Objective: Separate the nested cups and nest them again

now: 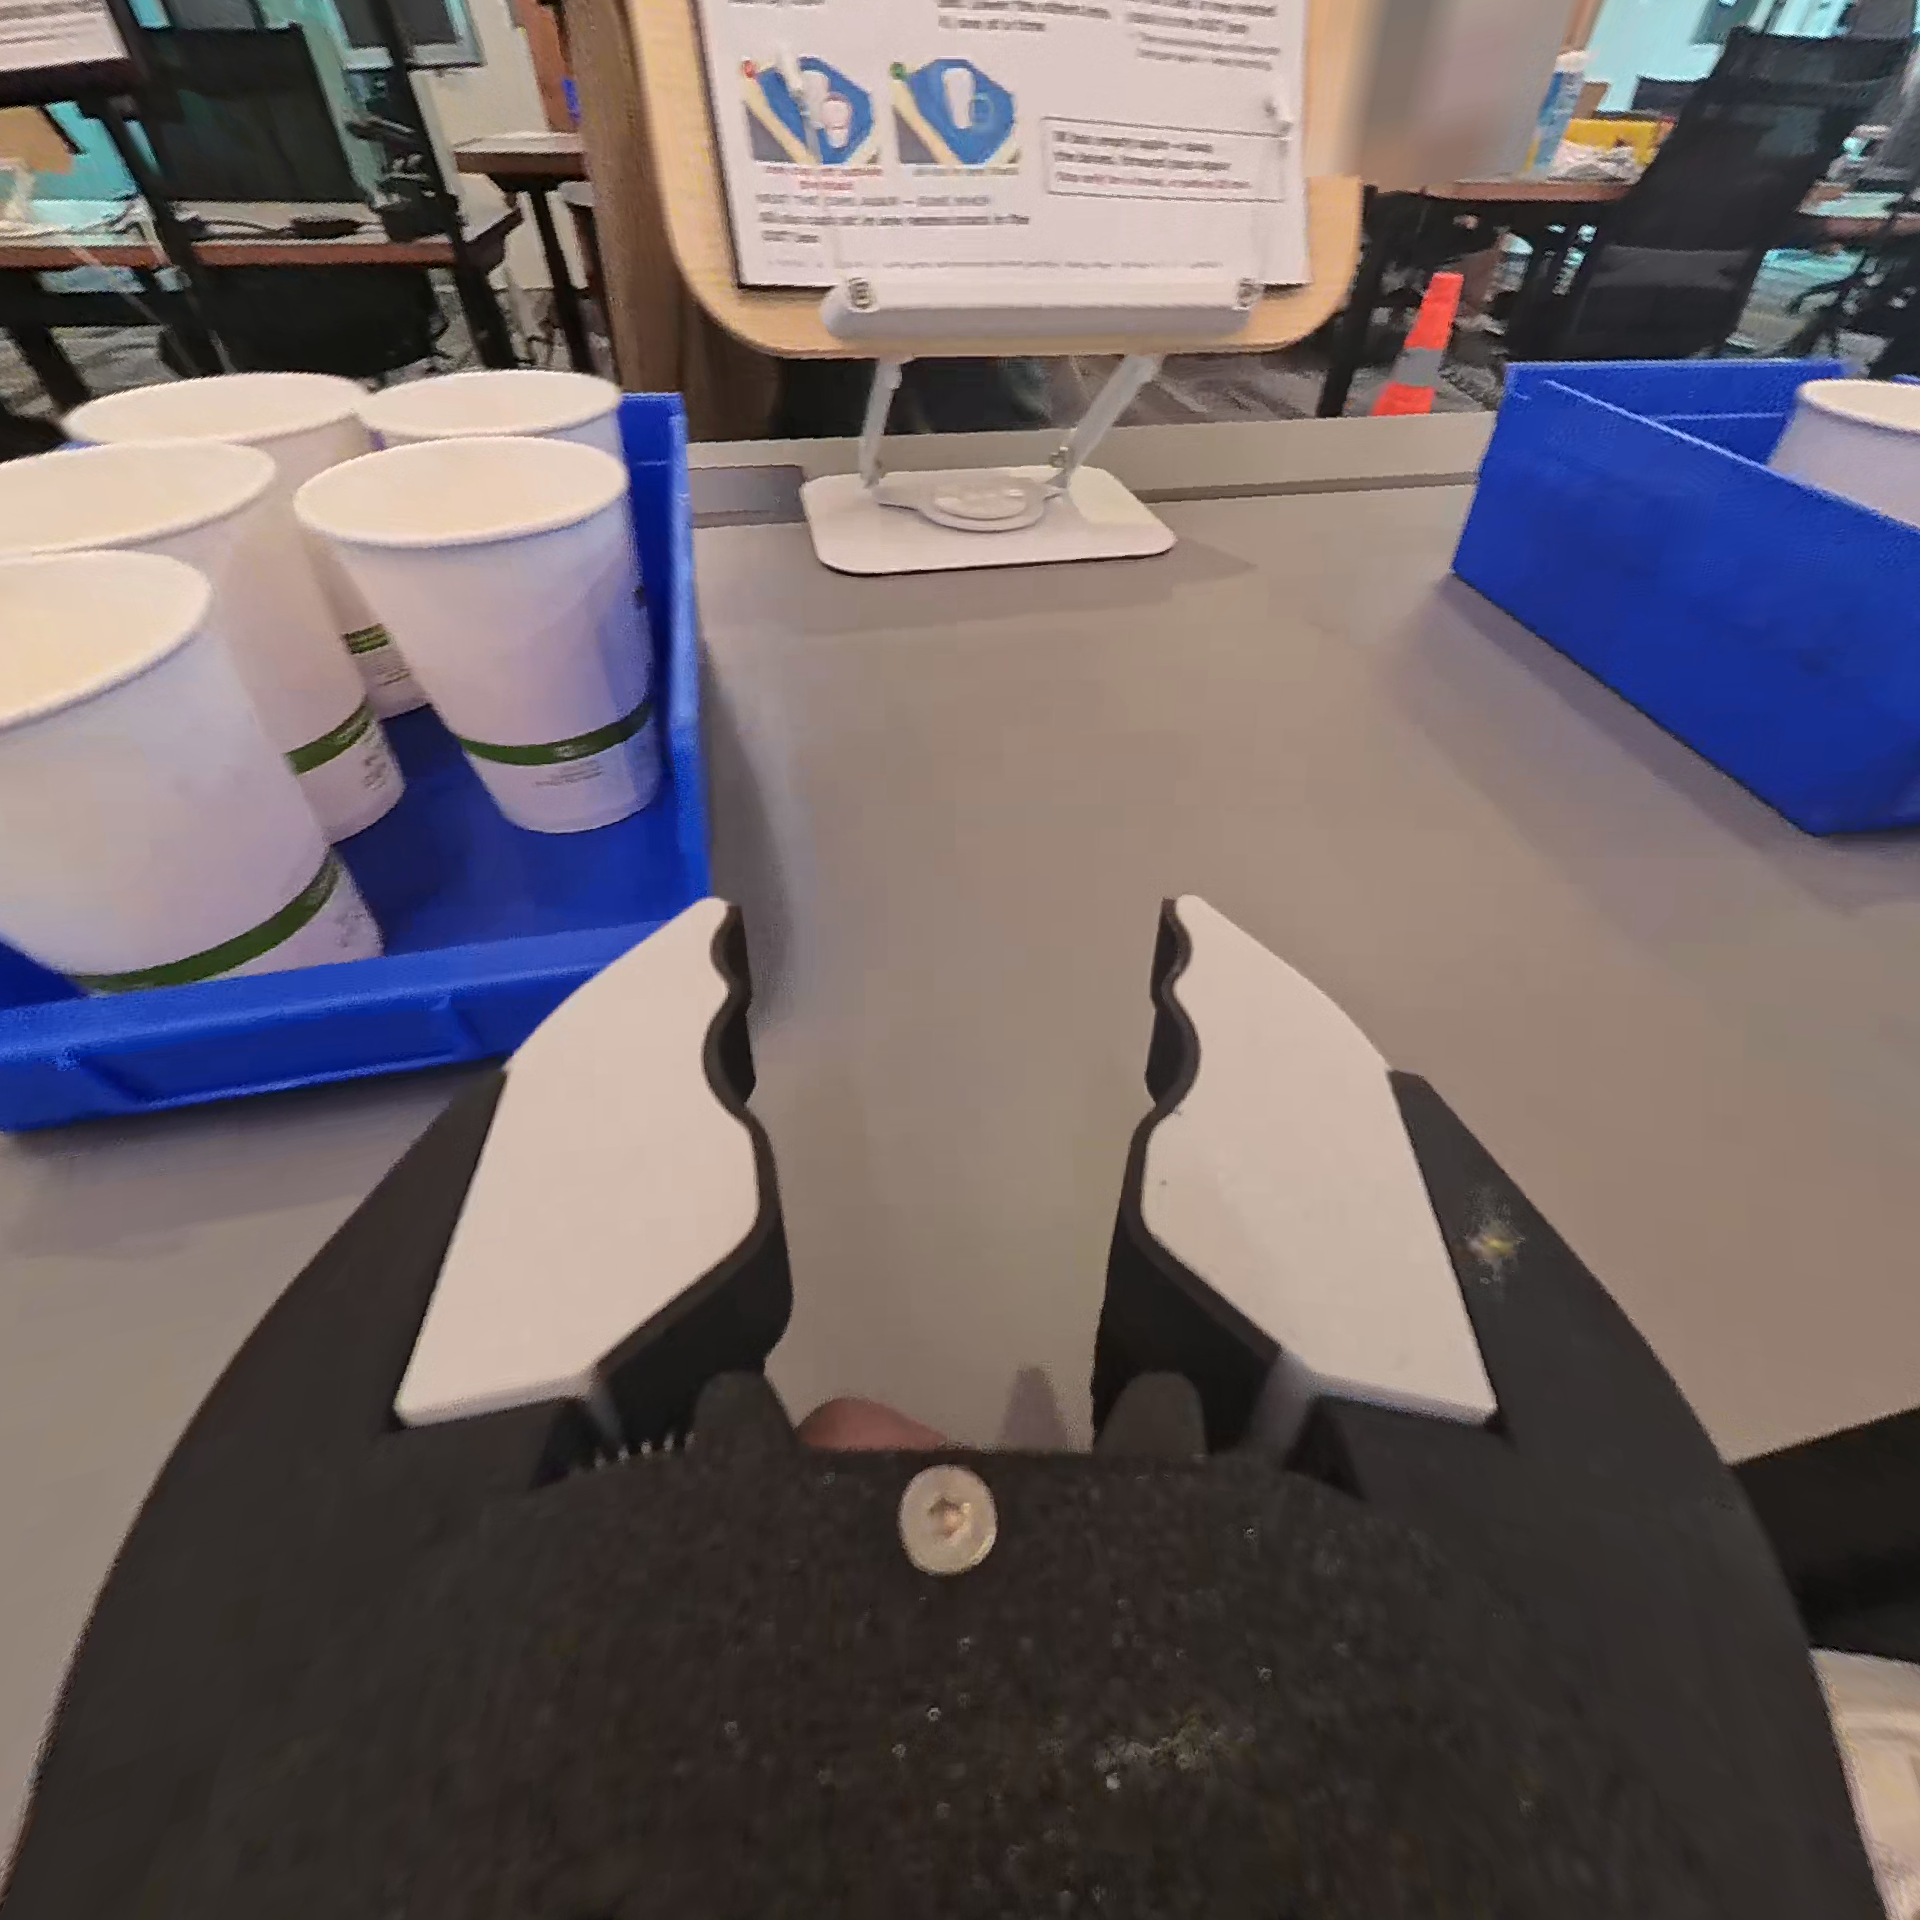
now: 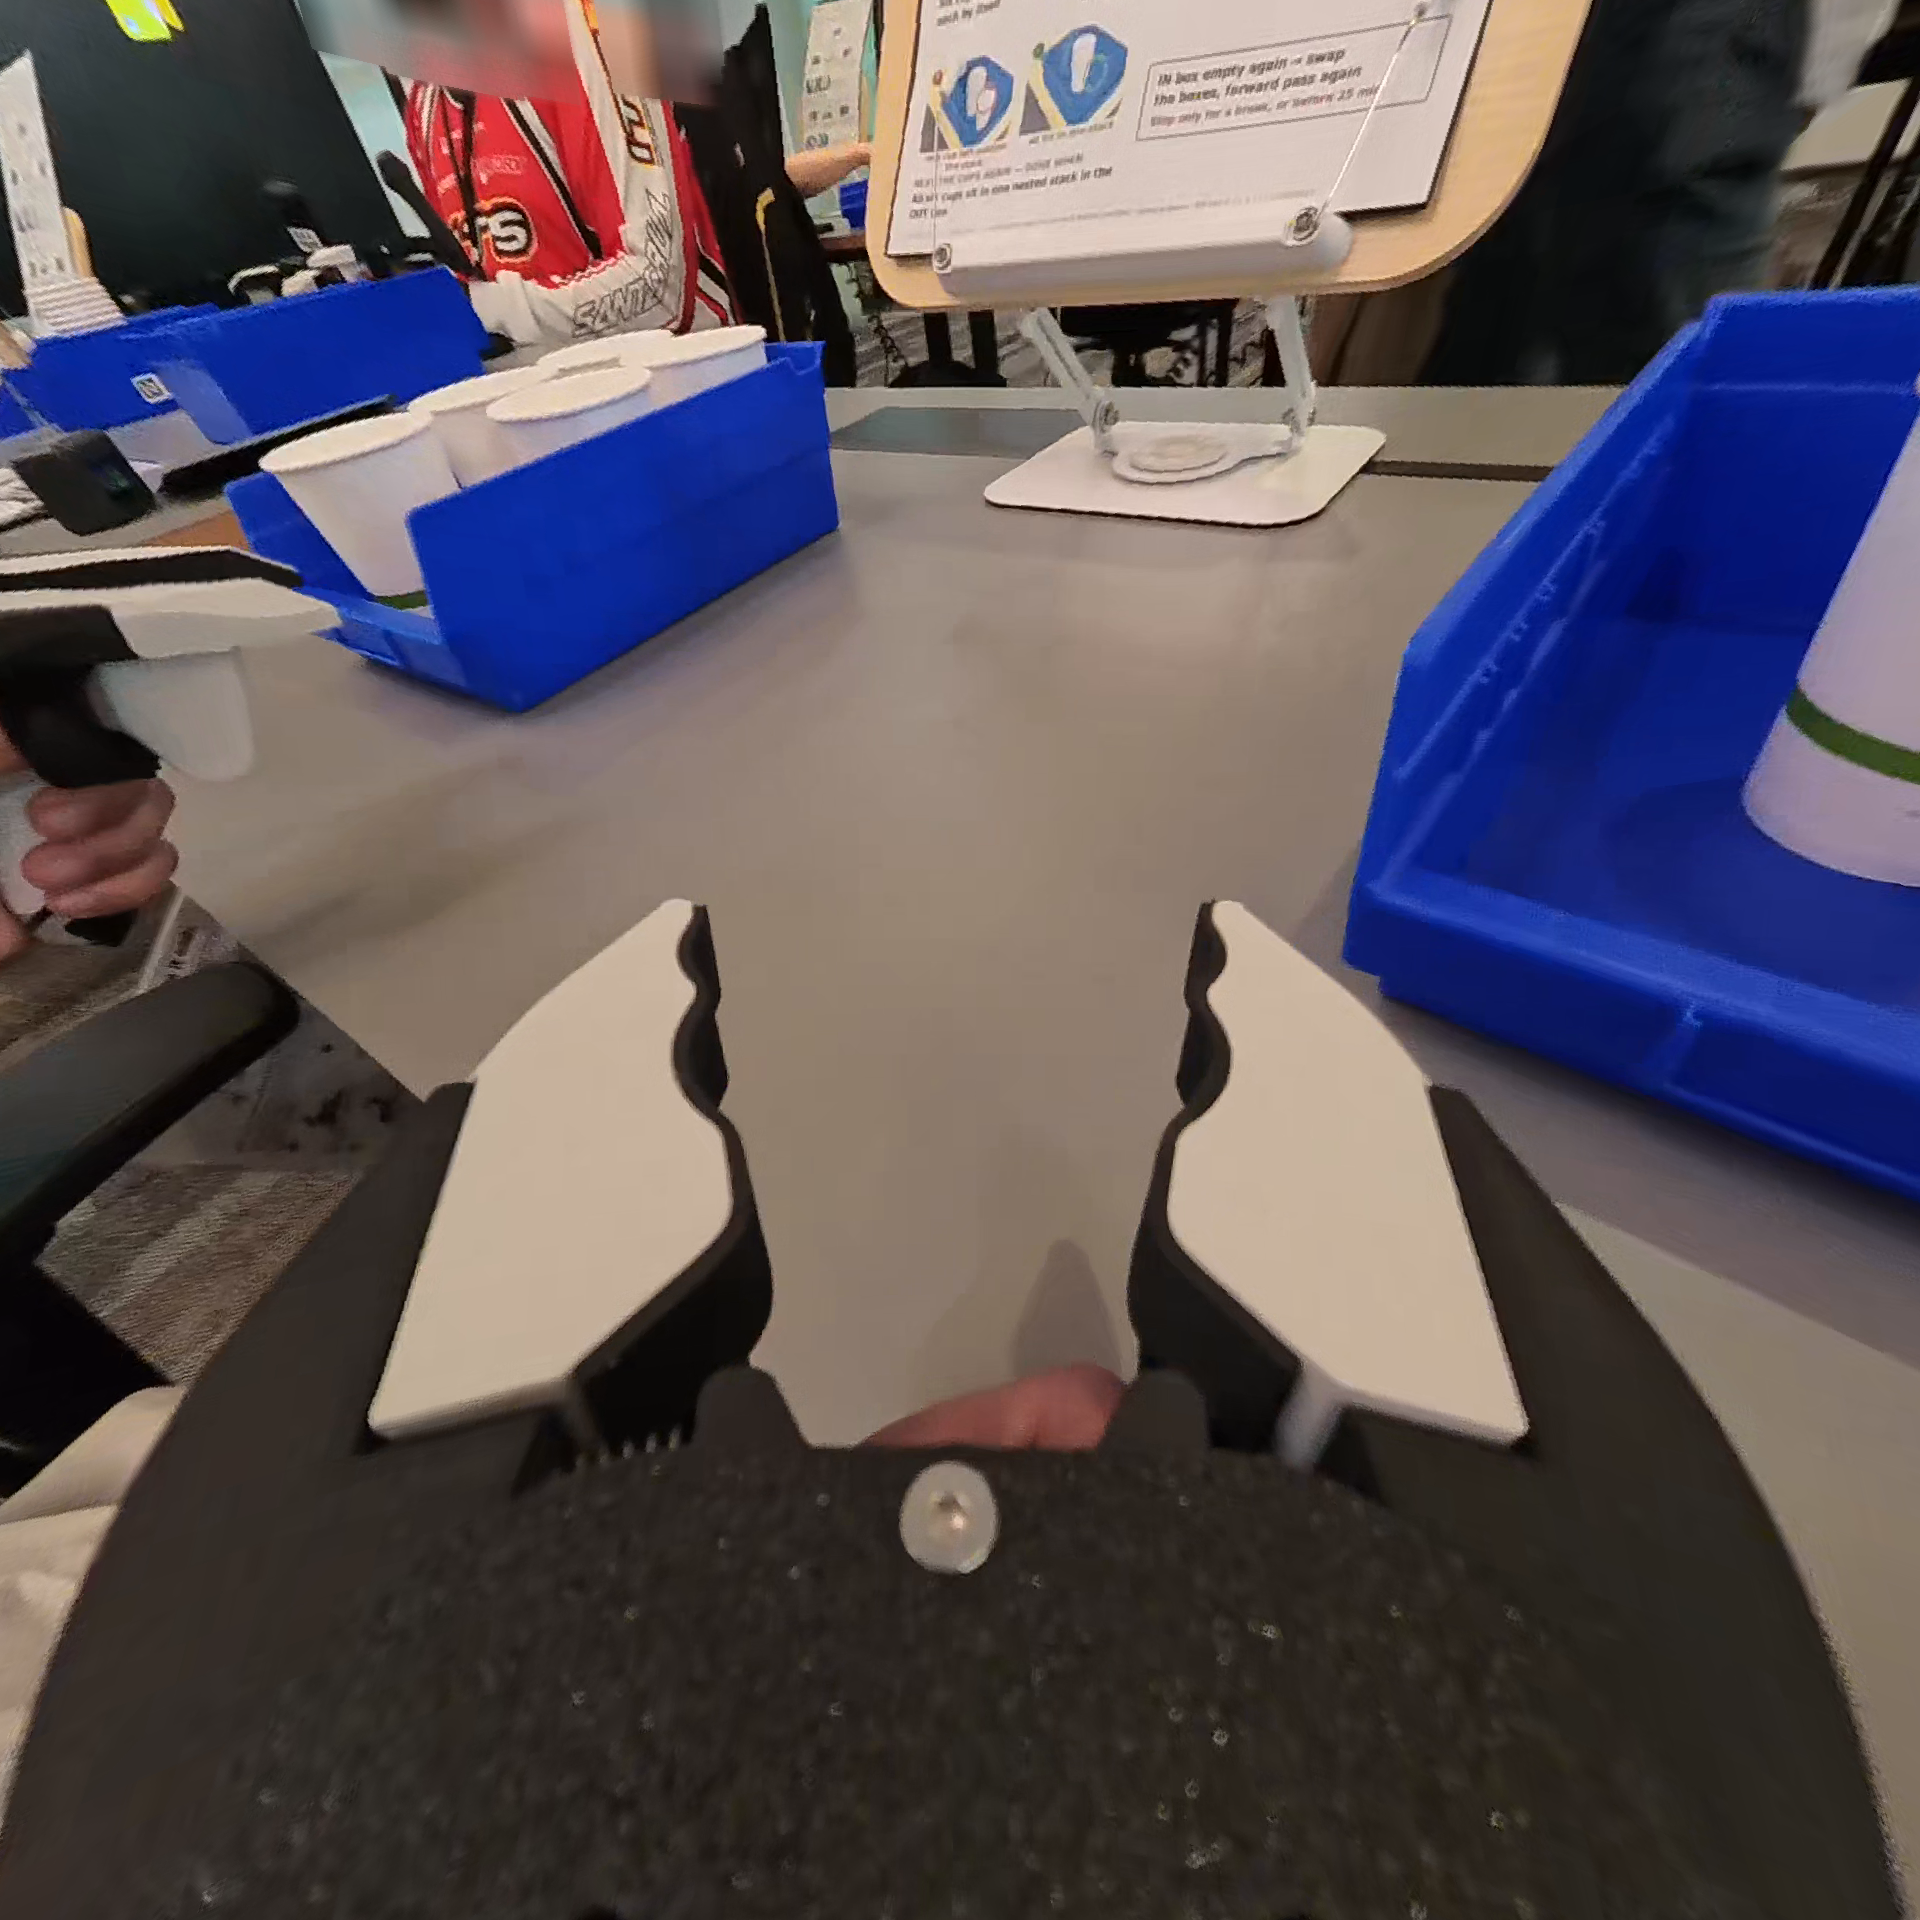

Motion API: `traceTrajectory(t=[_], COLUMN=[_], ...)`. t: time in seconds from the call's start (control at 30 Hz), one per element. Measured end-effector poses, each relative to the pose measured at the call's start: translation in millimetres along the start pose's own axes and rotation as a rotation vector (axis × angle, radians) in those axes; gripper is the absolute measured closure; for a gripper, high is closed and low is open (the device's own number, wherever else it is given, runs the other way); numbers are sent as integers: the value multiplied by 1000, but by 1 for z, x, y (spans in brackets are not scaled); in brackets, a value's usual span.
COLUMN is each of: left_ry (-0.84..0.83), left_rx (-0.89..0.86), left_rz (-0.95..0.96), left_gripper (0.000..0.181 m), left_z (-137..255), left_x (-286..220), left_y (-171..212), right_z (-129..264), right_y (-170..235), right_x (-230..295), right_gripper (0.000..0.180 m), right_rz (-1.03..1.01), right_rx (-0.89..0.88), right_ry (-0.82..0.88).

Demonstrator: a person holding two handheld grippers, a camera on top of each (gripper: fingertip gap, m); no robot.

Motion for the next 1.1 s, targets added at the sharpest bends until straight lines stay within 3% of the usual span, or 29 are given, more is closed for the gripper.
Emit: traceTrajectory(t=[0.17,0.37,0.63,0.8,1.1], left_ry=[-156,-345,-372,-391,-201], left_rx=[22,92,129,125,1], left_rz=[31,81,122,116,139], left_gripper=[104,96,87,94,98], left_z=[1,-21,-62,-73,-53], left_x=[37,118,174,184,177], left_y=[12,29,38,35,17], right_z=[-7,-10,-7,-9,-7], right_y=[12,17,14,16,15], right_x=[0,8,10,11,12], right_gripper=[94,95,97,100,101], right_rz=[3,12,-18,-30,-17], right_rx=[78,102,100,119,130], right_ry=[-9,-36,-61,-70,-85])
Point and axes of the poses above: each gripper's, where its closed fingertips meet, z back along the fingers, y out of its underside, x = y × z across the jaws, the point moved 9 cm from there along z, back along the fingers, and after that the axes turned 14 degrees about -z, right-handed, at the moved point
